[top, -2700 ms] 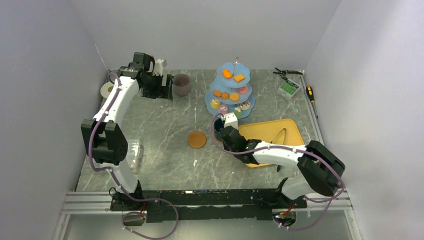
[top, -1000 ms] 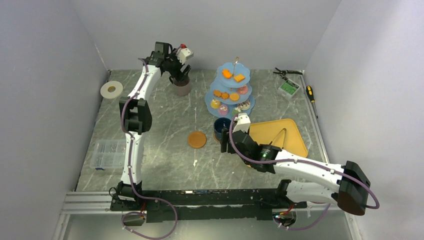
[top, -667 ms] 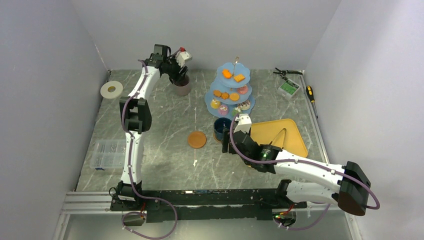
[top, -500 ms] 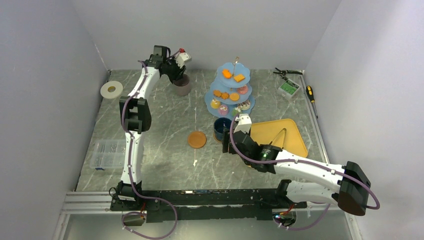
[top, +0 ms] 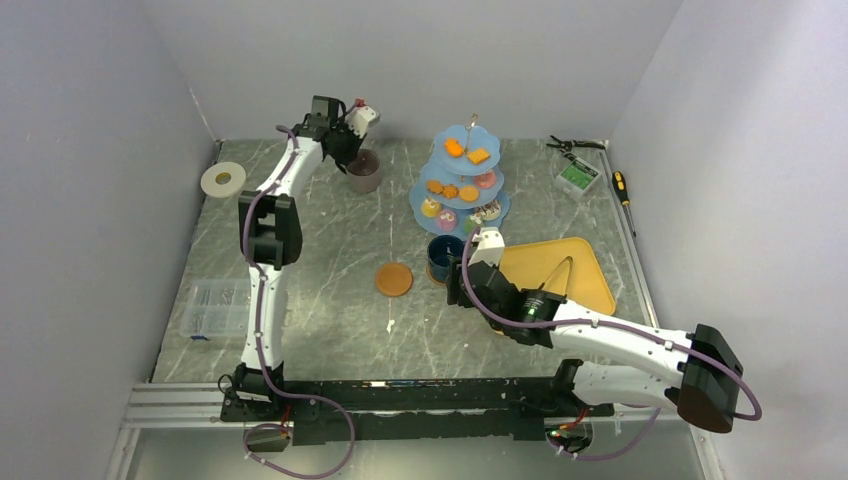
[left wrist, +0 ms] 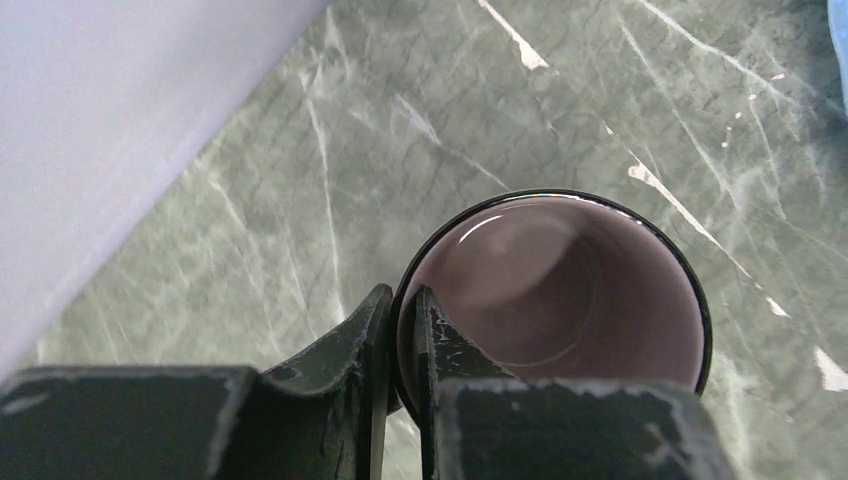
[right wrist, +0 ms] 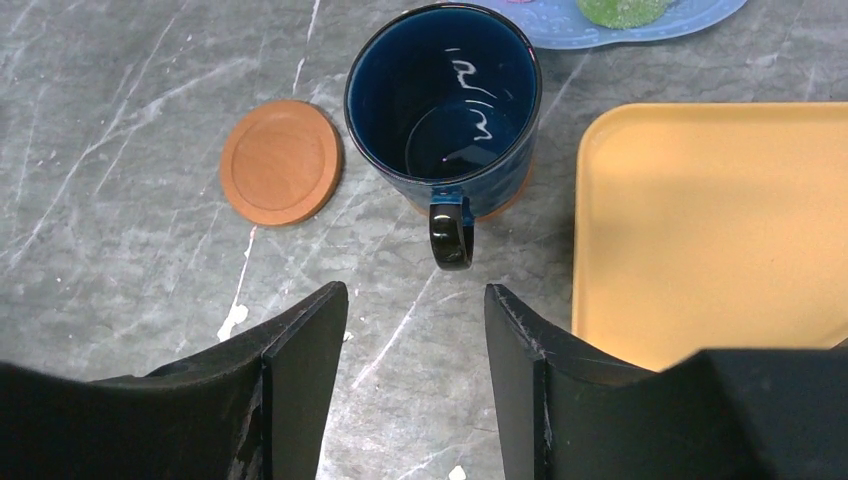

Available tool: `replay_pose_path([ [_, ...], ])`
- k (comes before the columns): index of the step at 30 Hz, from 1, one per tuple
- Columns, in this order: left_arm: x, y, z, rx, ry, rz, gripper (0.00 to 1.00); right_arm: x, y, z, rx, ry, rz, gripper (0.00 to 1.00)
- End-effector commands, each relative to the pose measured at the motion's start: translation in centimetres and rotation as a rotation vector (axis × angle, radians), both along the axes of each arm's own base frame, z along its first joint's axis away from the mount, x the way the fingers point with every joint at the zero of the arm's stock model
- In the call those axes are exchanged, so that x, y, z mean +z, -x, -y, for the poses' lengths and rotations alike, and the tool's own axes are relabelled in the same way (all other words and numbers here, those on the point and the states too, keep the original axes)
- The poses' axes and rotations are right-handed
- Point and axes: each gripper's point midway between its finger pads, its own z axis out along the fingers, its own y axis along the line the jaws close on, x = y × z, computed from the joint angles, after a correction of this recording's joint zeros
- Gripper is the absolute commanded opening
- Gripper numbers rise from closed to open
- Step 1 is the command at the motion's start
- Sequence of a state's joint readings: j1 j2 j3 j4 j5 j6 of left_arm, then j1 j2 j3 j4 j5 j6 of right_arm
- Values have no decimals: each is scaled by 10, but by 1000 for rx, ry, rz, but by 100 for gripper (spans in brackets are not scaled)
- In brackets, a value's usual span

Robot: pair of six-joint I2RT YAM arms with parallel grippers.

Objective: Serve the afternoon tea

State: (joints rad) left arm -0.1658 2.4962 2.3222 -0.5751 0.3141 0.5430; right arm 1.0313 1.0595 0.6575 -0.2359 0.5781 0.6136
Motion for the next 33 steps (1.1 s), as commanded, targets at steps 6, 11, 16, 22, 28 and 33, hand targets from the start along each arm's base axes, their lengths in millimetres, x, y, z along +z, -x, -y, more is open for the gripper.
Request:
replay_pose_path([
  [6,26,70,-32,497,59,-227,3,28,-4,-11,12,-83,57,55],
  [11,4,125,-42,742,140,-382,3,29,-4,-13,24,-81,64,54],
  [16,-10,164,-44,905,193,-502,3,32,-1,-15,33,-90,67,54],
  [22,-17,199,-29,922,248,-657,30,33,0,-13,32,-86,73,54],
  [28,-1,192,-36,834,210,-565,57,32,0,-14,34,-86,73,54],
  [33,21,159,-42,701,149,-419,67,31,0,-17,38,-82,69,54],
])
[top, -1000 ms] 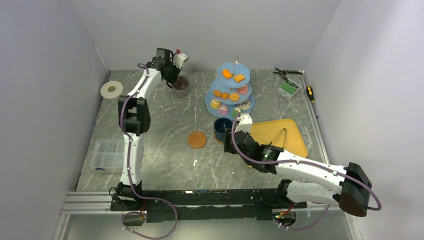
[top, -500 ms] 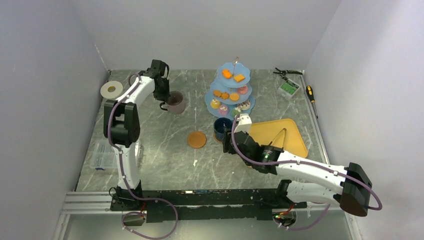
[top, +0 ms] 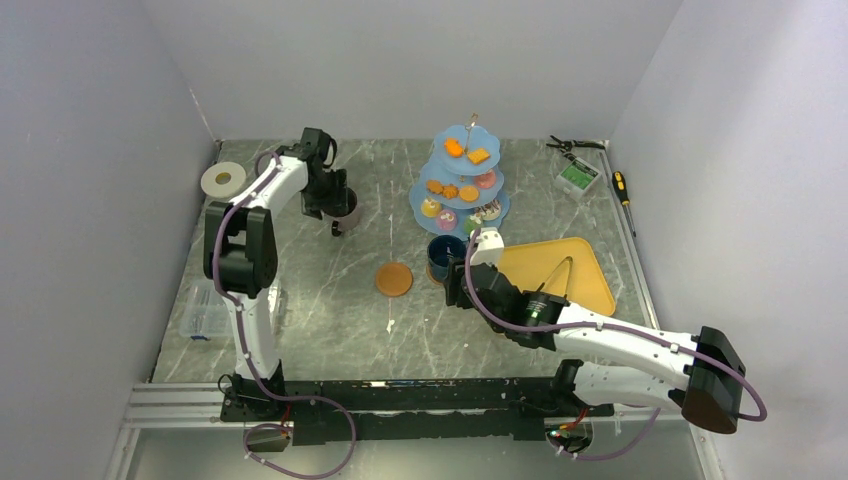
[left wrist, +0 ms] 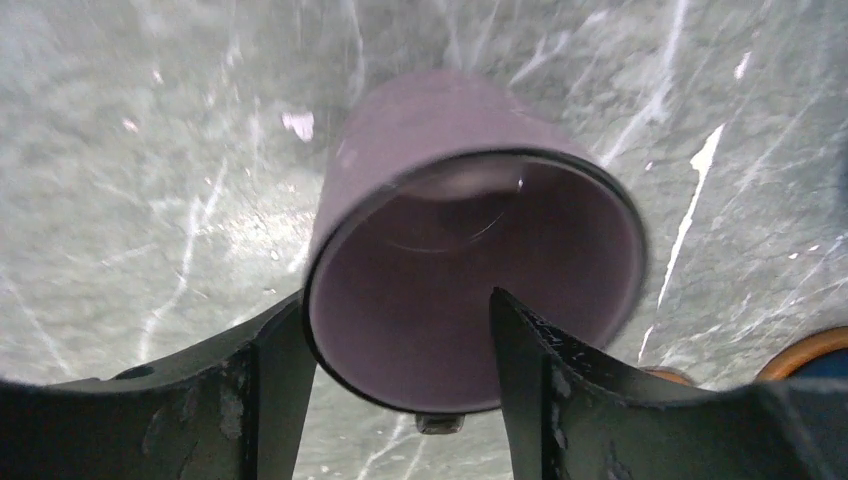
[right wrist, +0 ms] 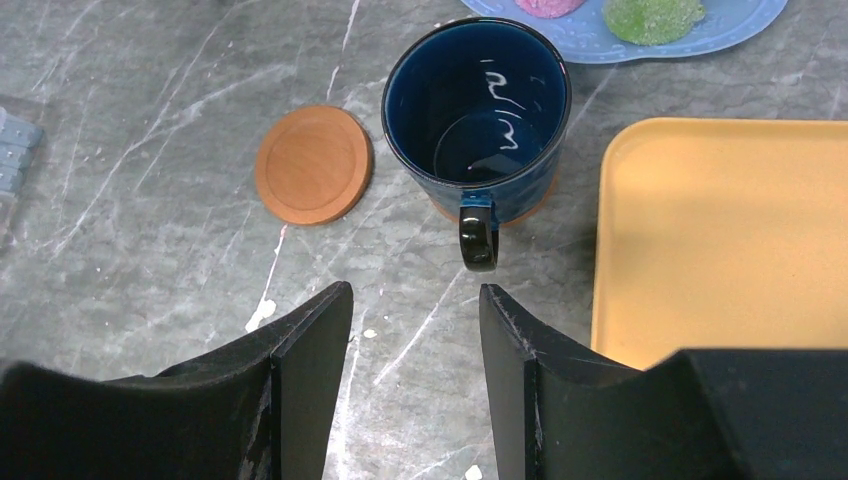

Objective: Serve the afternoon tea

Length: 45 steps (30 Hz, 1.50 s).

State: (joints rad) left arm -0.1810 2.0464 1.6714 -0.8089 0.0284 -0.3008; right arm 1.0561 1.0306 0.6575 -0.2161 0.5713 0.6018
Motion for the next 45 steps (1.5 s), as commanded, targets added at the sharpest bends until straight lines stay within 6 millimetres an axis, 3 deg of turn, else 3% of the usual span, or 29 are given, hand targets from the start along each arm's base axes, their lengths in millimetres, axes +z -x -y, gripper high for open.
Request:
replay_pose_path([
  [1,50,-37,-2,-169,-67,192,67,20,-5,-10,3,-49,44,54],
  [4,56,-58,2,-279,-86,240,66,20,-5,-10,2,-46,43,54],
  [8,47,-66,13,-461,-68,215,63,21,-5,-9,-2,-46,45,54],
  [12,34,-76,3,-512,-148,208,63,23,-4,-7,-4,-48,48,54],
  [20,31,-76,2,-655,-184,215,60,24,-4,-10,-2,-45,51,55],
  [23,33,-79,5,-685,-176,229,49,24,-4,-11,1,-45,52,55],
  [27,33,-79,11,-665,-139,217,25,25,-5,-10,-3,-40,56,54],
  [29,34,-76,12,-633,-121,199,15,27,-6,-11,-4,-37,60,55],
  [32,41,-67,11,-552,-99,185,8,29,-8,-12,-5,-27,68,59],
  [38,60,-34,8,-318,-31,167,6,39,-15,-24,19,-9,97,71],
  [39,69,-26,10,-261,-4,170,5,41,-17,-29,30,-7,105,72],
  [45,80,18,8,-67,52,91,3,47,-30,-71,137,30,132,82],
])
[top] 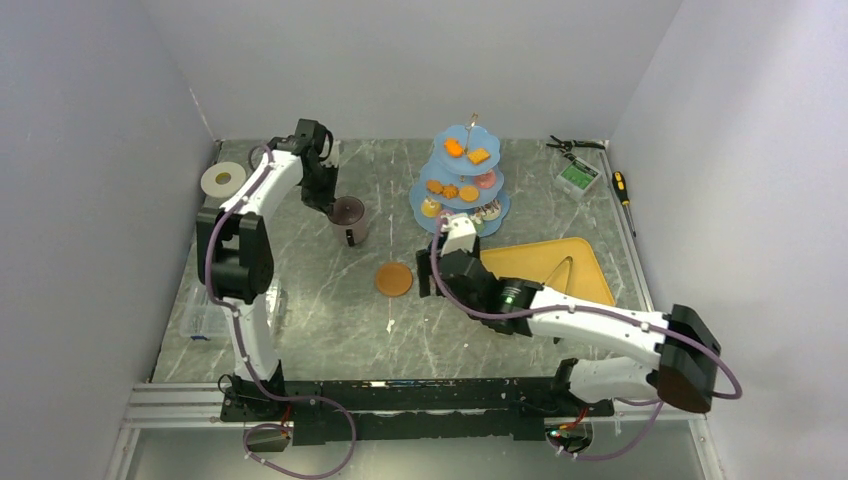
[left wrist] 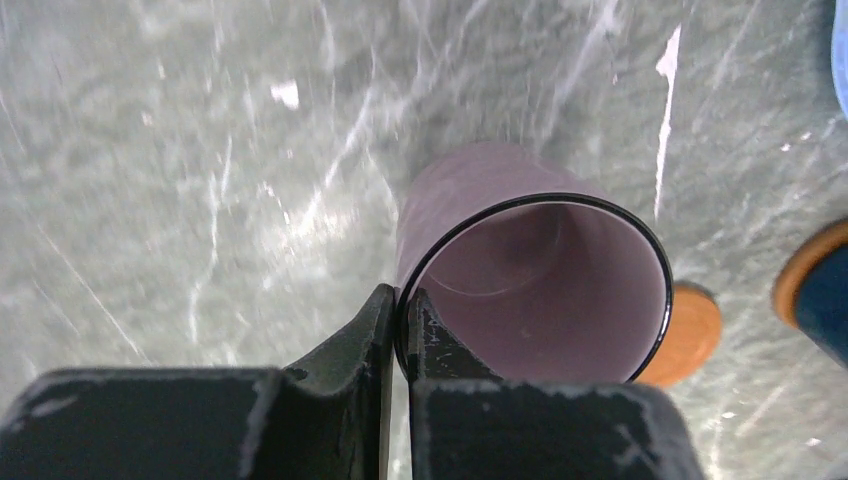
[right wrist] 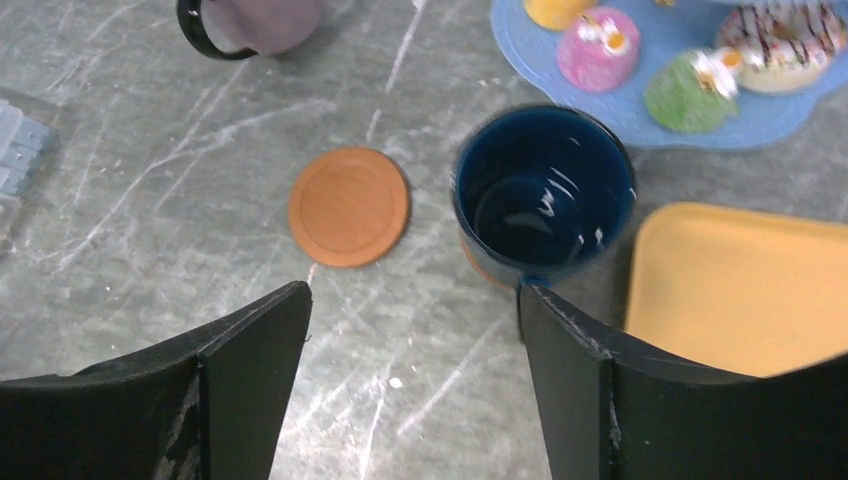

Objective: Serve the afternoon tea

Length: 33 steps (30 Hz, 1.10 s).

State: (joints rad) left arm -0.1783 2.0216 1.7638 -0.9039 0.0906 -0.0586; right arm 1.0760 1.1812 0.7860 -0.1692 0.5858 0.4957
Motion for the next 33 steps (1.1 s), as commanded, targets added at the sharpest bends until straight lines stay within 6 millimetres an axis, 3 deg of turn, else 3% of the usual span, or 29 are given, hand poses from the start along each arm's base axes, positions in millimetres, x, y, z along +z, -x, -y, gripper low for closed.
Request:
replay_pose_path([
  [1,48,24,9,197,101,35,3,31,-17,-48,102,-27,72,83],
  [9,62,57,28,245,169,49,3,28,-39,-126,243,20,53,88],
  [13,66,64,36,224,164,62,3,22,-45,-148,292,53,39,88],
  [17,68,68,39,212,170,60,3,12,-51,-158,305,96,31,87],
  [25,75,73,47,182,193,55,3,-11,-70,-157,261,218,27,75],
  [33,81,80,55,133,208,48,3,-26,-86,-161,253,250,22,53],
])
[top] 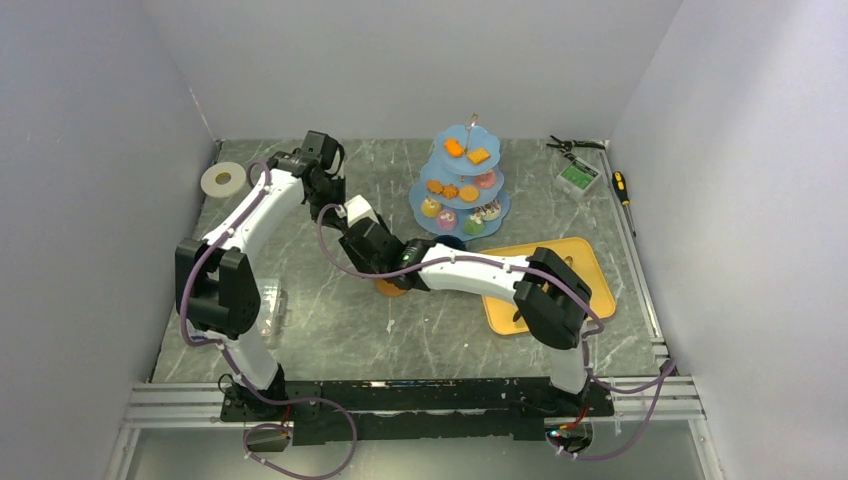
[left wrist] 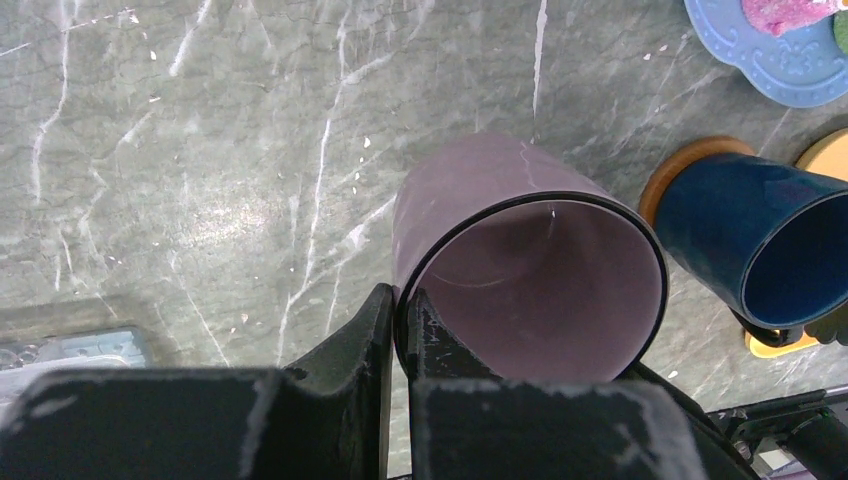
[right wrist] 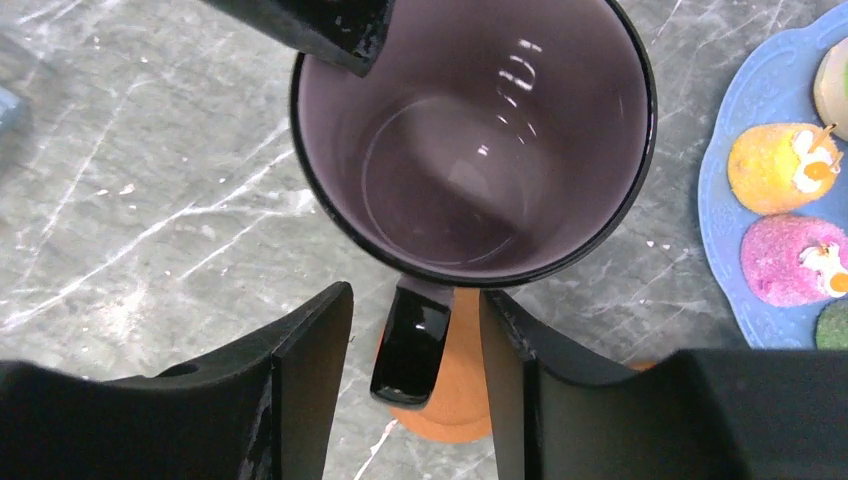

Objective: Serve the afternoon tea

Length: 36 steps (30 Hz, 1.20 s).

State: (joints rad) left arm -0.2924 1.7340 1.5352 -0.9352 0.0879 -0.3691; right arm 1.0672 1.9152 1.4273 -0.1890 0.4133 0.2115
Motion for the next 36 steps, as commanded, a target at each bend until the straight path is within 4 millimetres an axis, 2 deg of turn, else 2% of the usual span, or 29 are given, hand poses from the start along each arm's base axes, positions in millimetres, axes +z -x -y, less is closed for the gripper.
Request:
replay_pose_path([
  [1,41,3,14,-34,83,87,3,19,-20,-6,-21,-25,50,49],
  [4,42,8,17,-51,92,82,3,23,-24,-5,-28,-41,63,30],
  [6,43,10,21,-69,108,79,3,27,-24,-4,-30,-57,72,5],
  [7,44,11,23,-77,121,75,5,32,-24,-3,-30,-69,80,0],
  [8,45,11,25,-87,128,78,10,35,-22,-3,-28,-78,83,0],
  [10,50,9,26,-101,130,98,27,41,-19,2,-31,-100,90,0],
  [13,57,6,24,-117,114,124,71,44,-12,15,-43,-126,91,0],
  [15,61,5,21,-121,104,140,91,42,-5,26,-51,-130,85,0],
  [20,71,1,10,-127,84,168,94,39,18,47,-44,-167,52,0],
  [25,72,-4,-7,-116,96,185,94,33,39,57,-25,-185,29,0],
  [30,60,-8,-19,-105,99,162,94,15,47,59,-31,-169,0,0],
  [36,35,-12,-38,-100,46,161,94,6,45,49,-26,-172,-2,0],
])
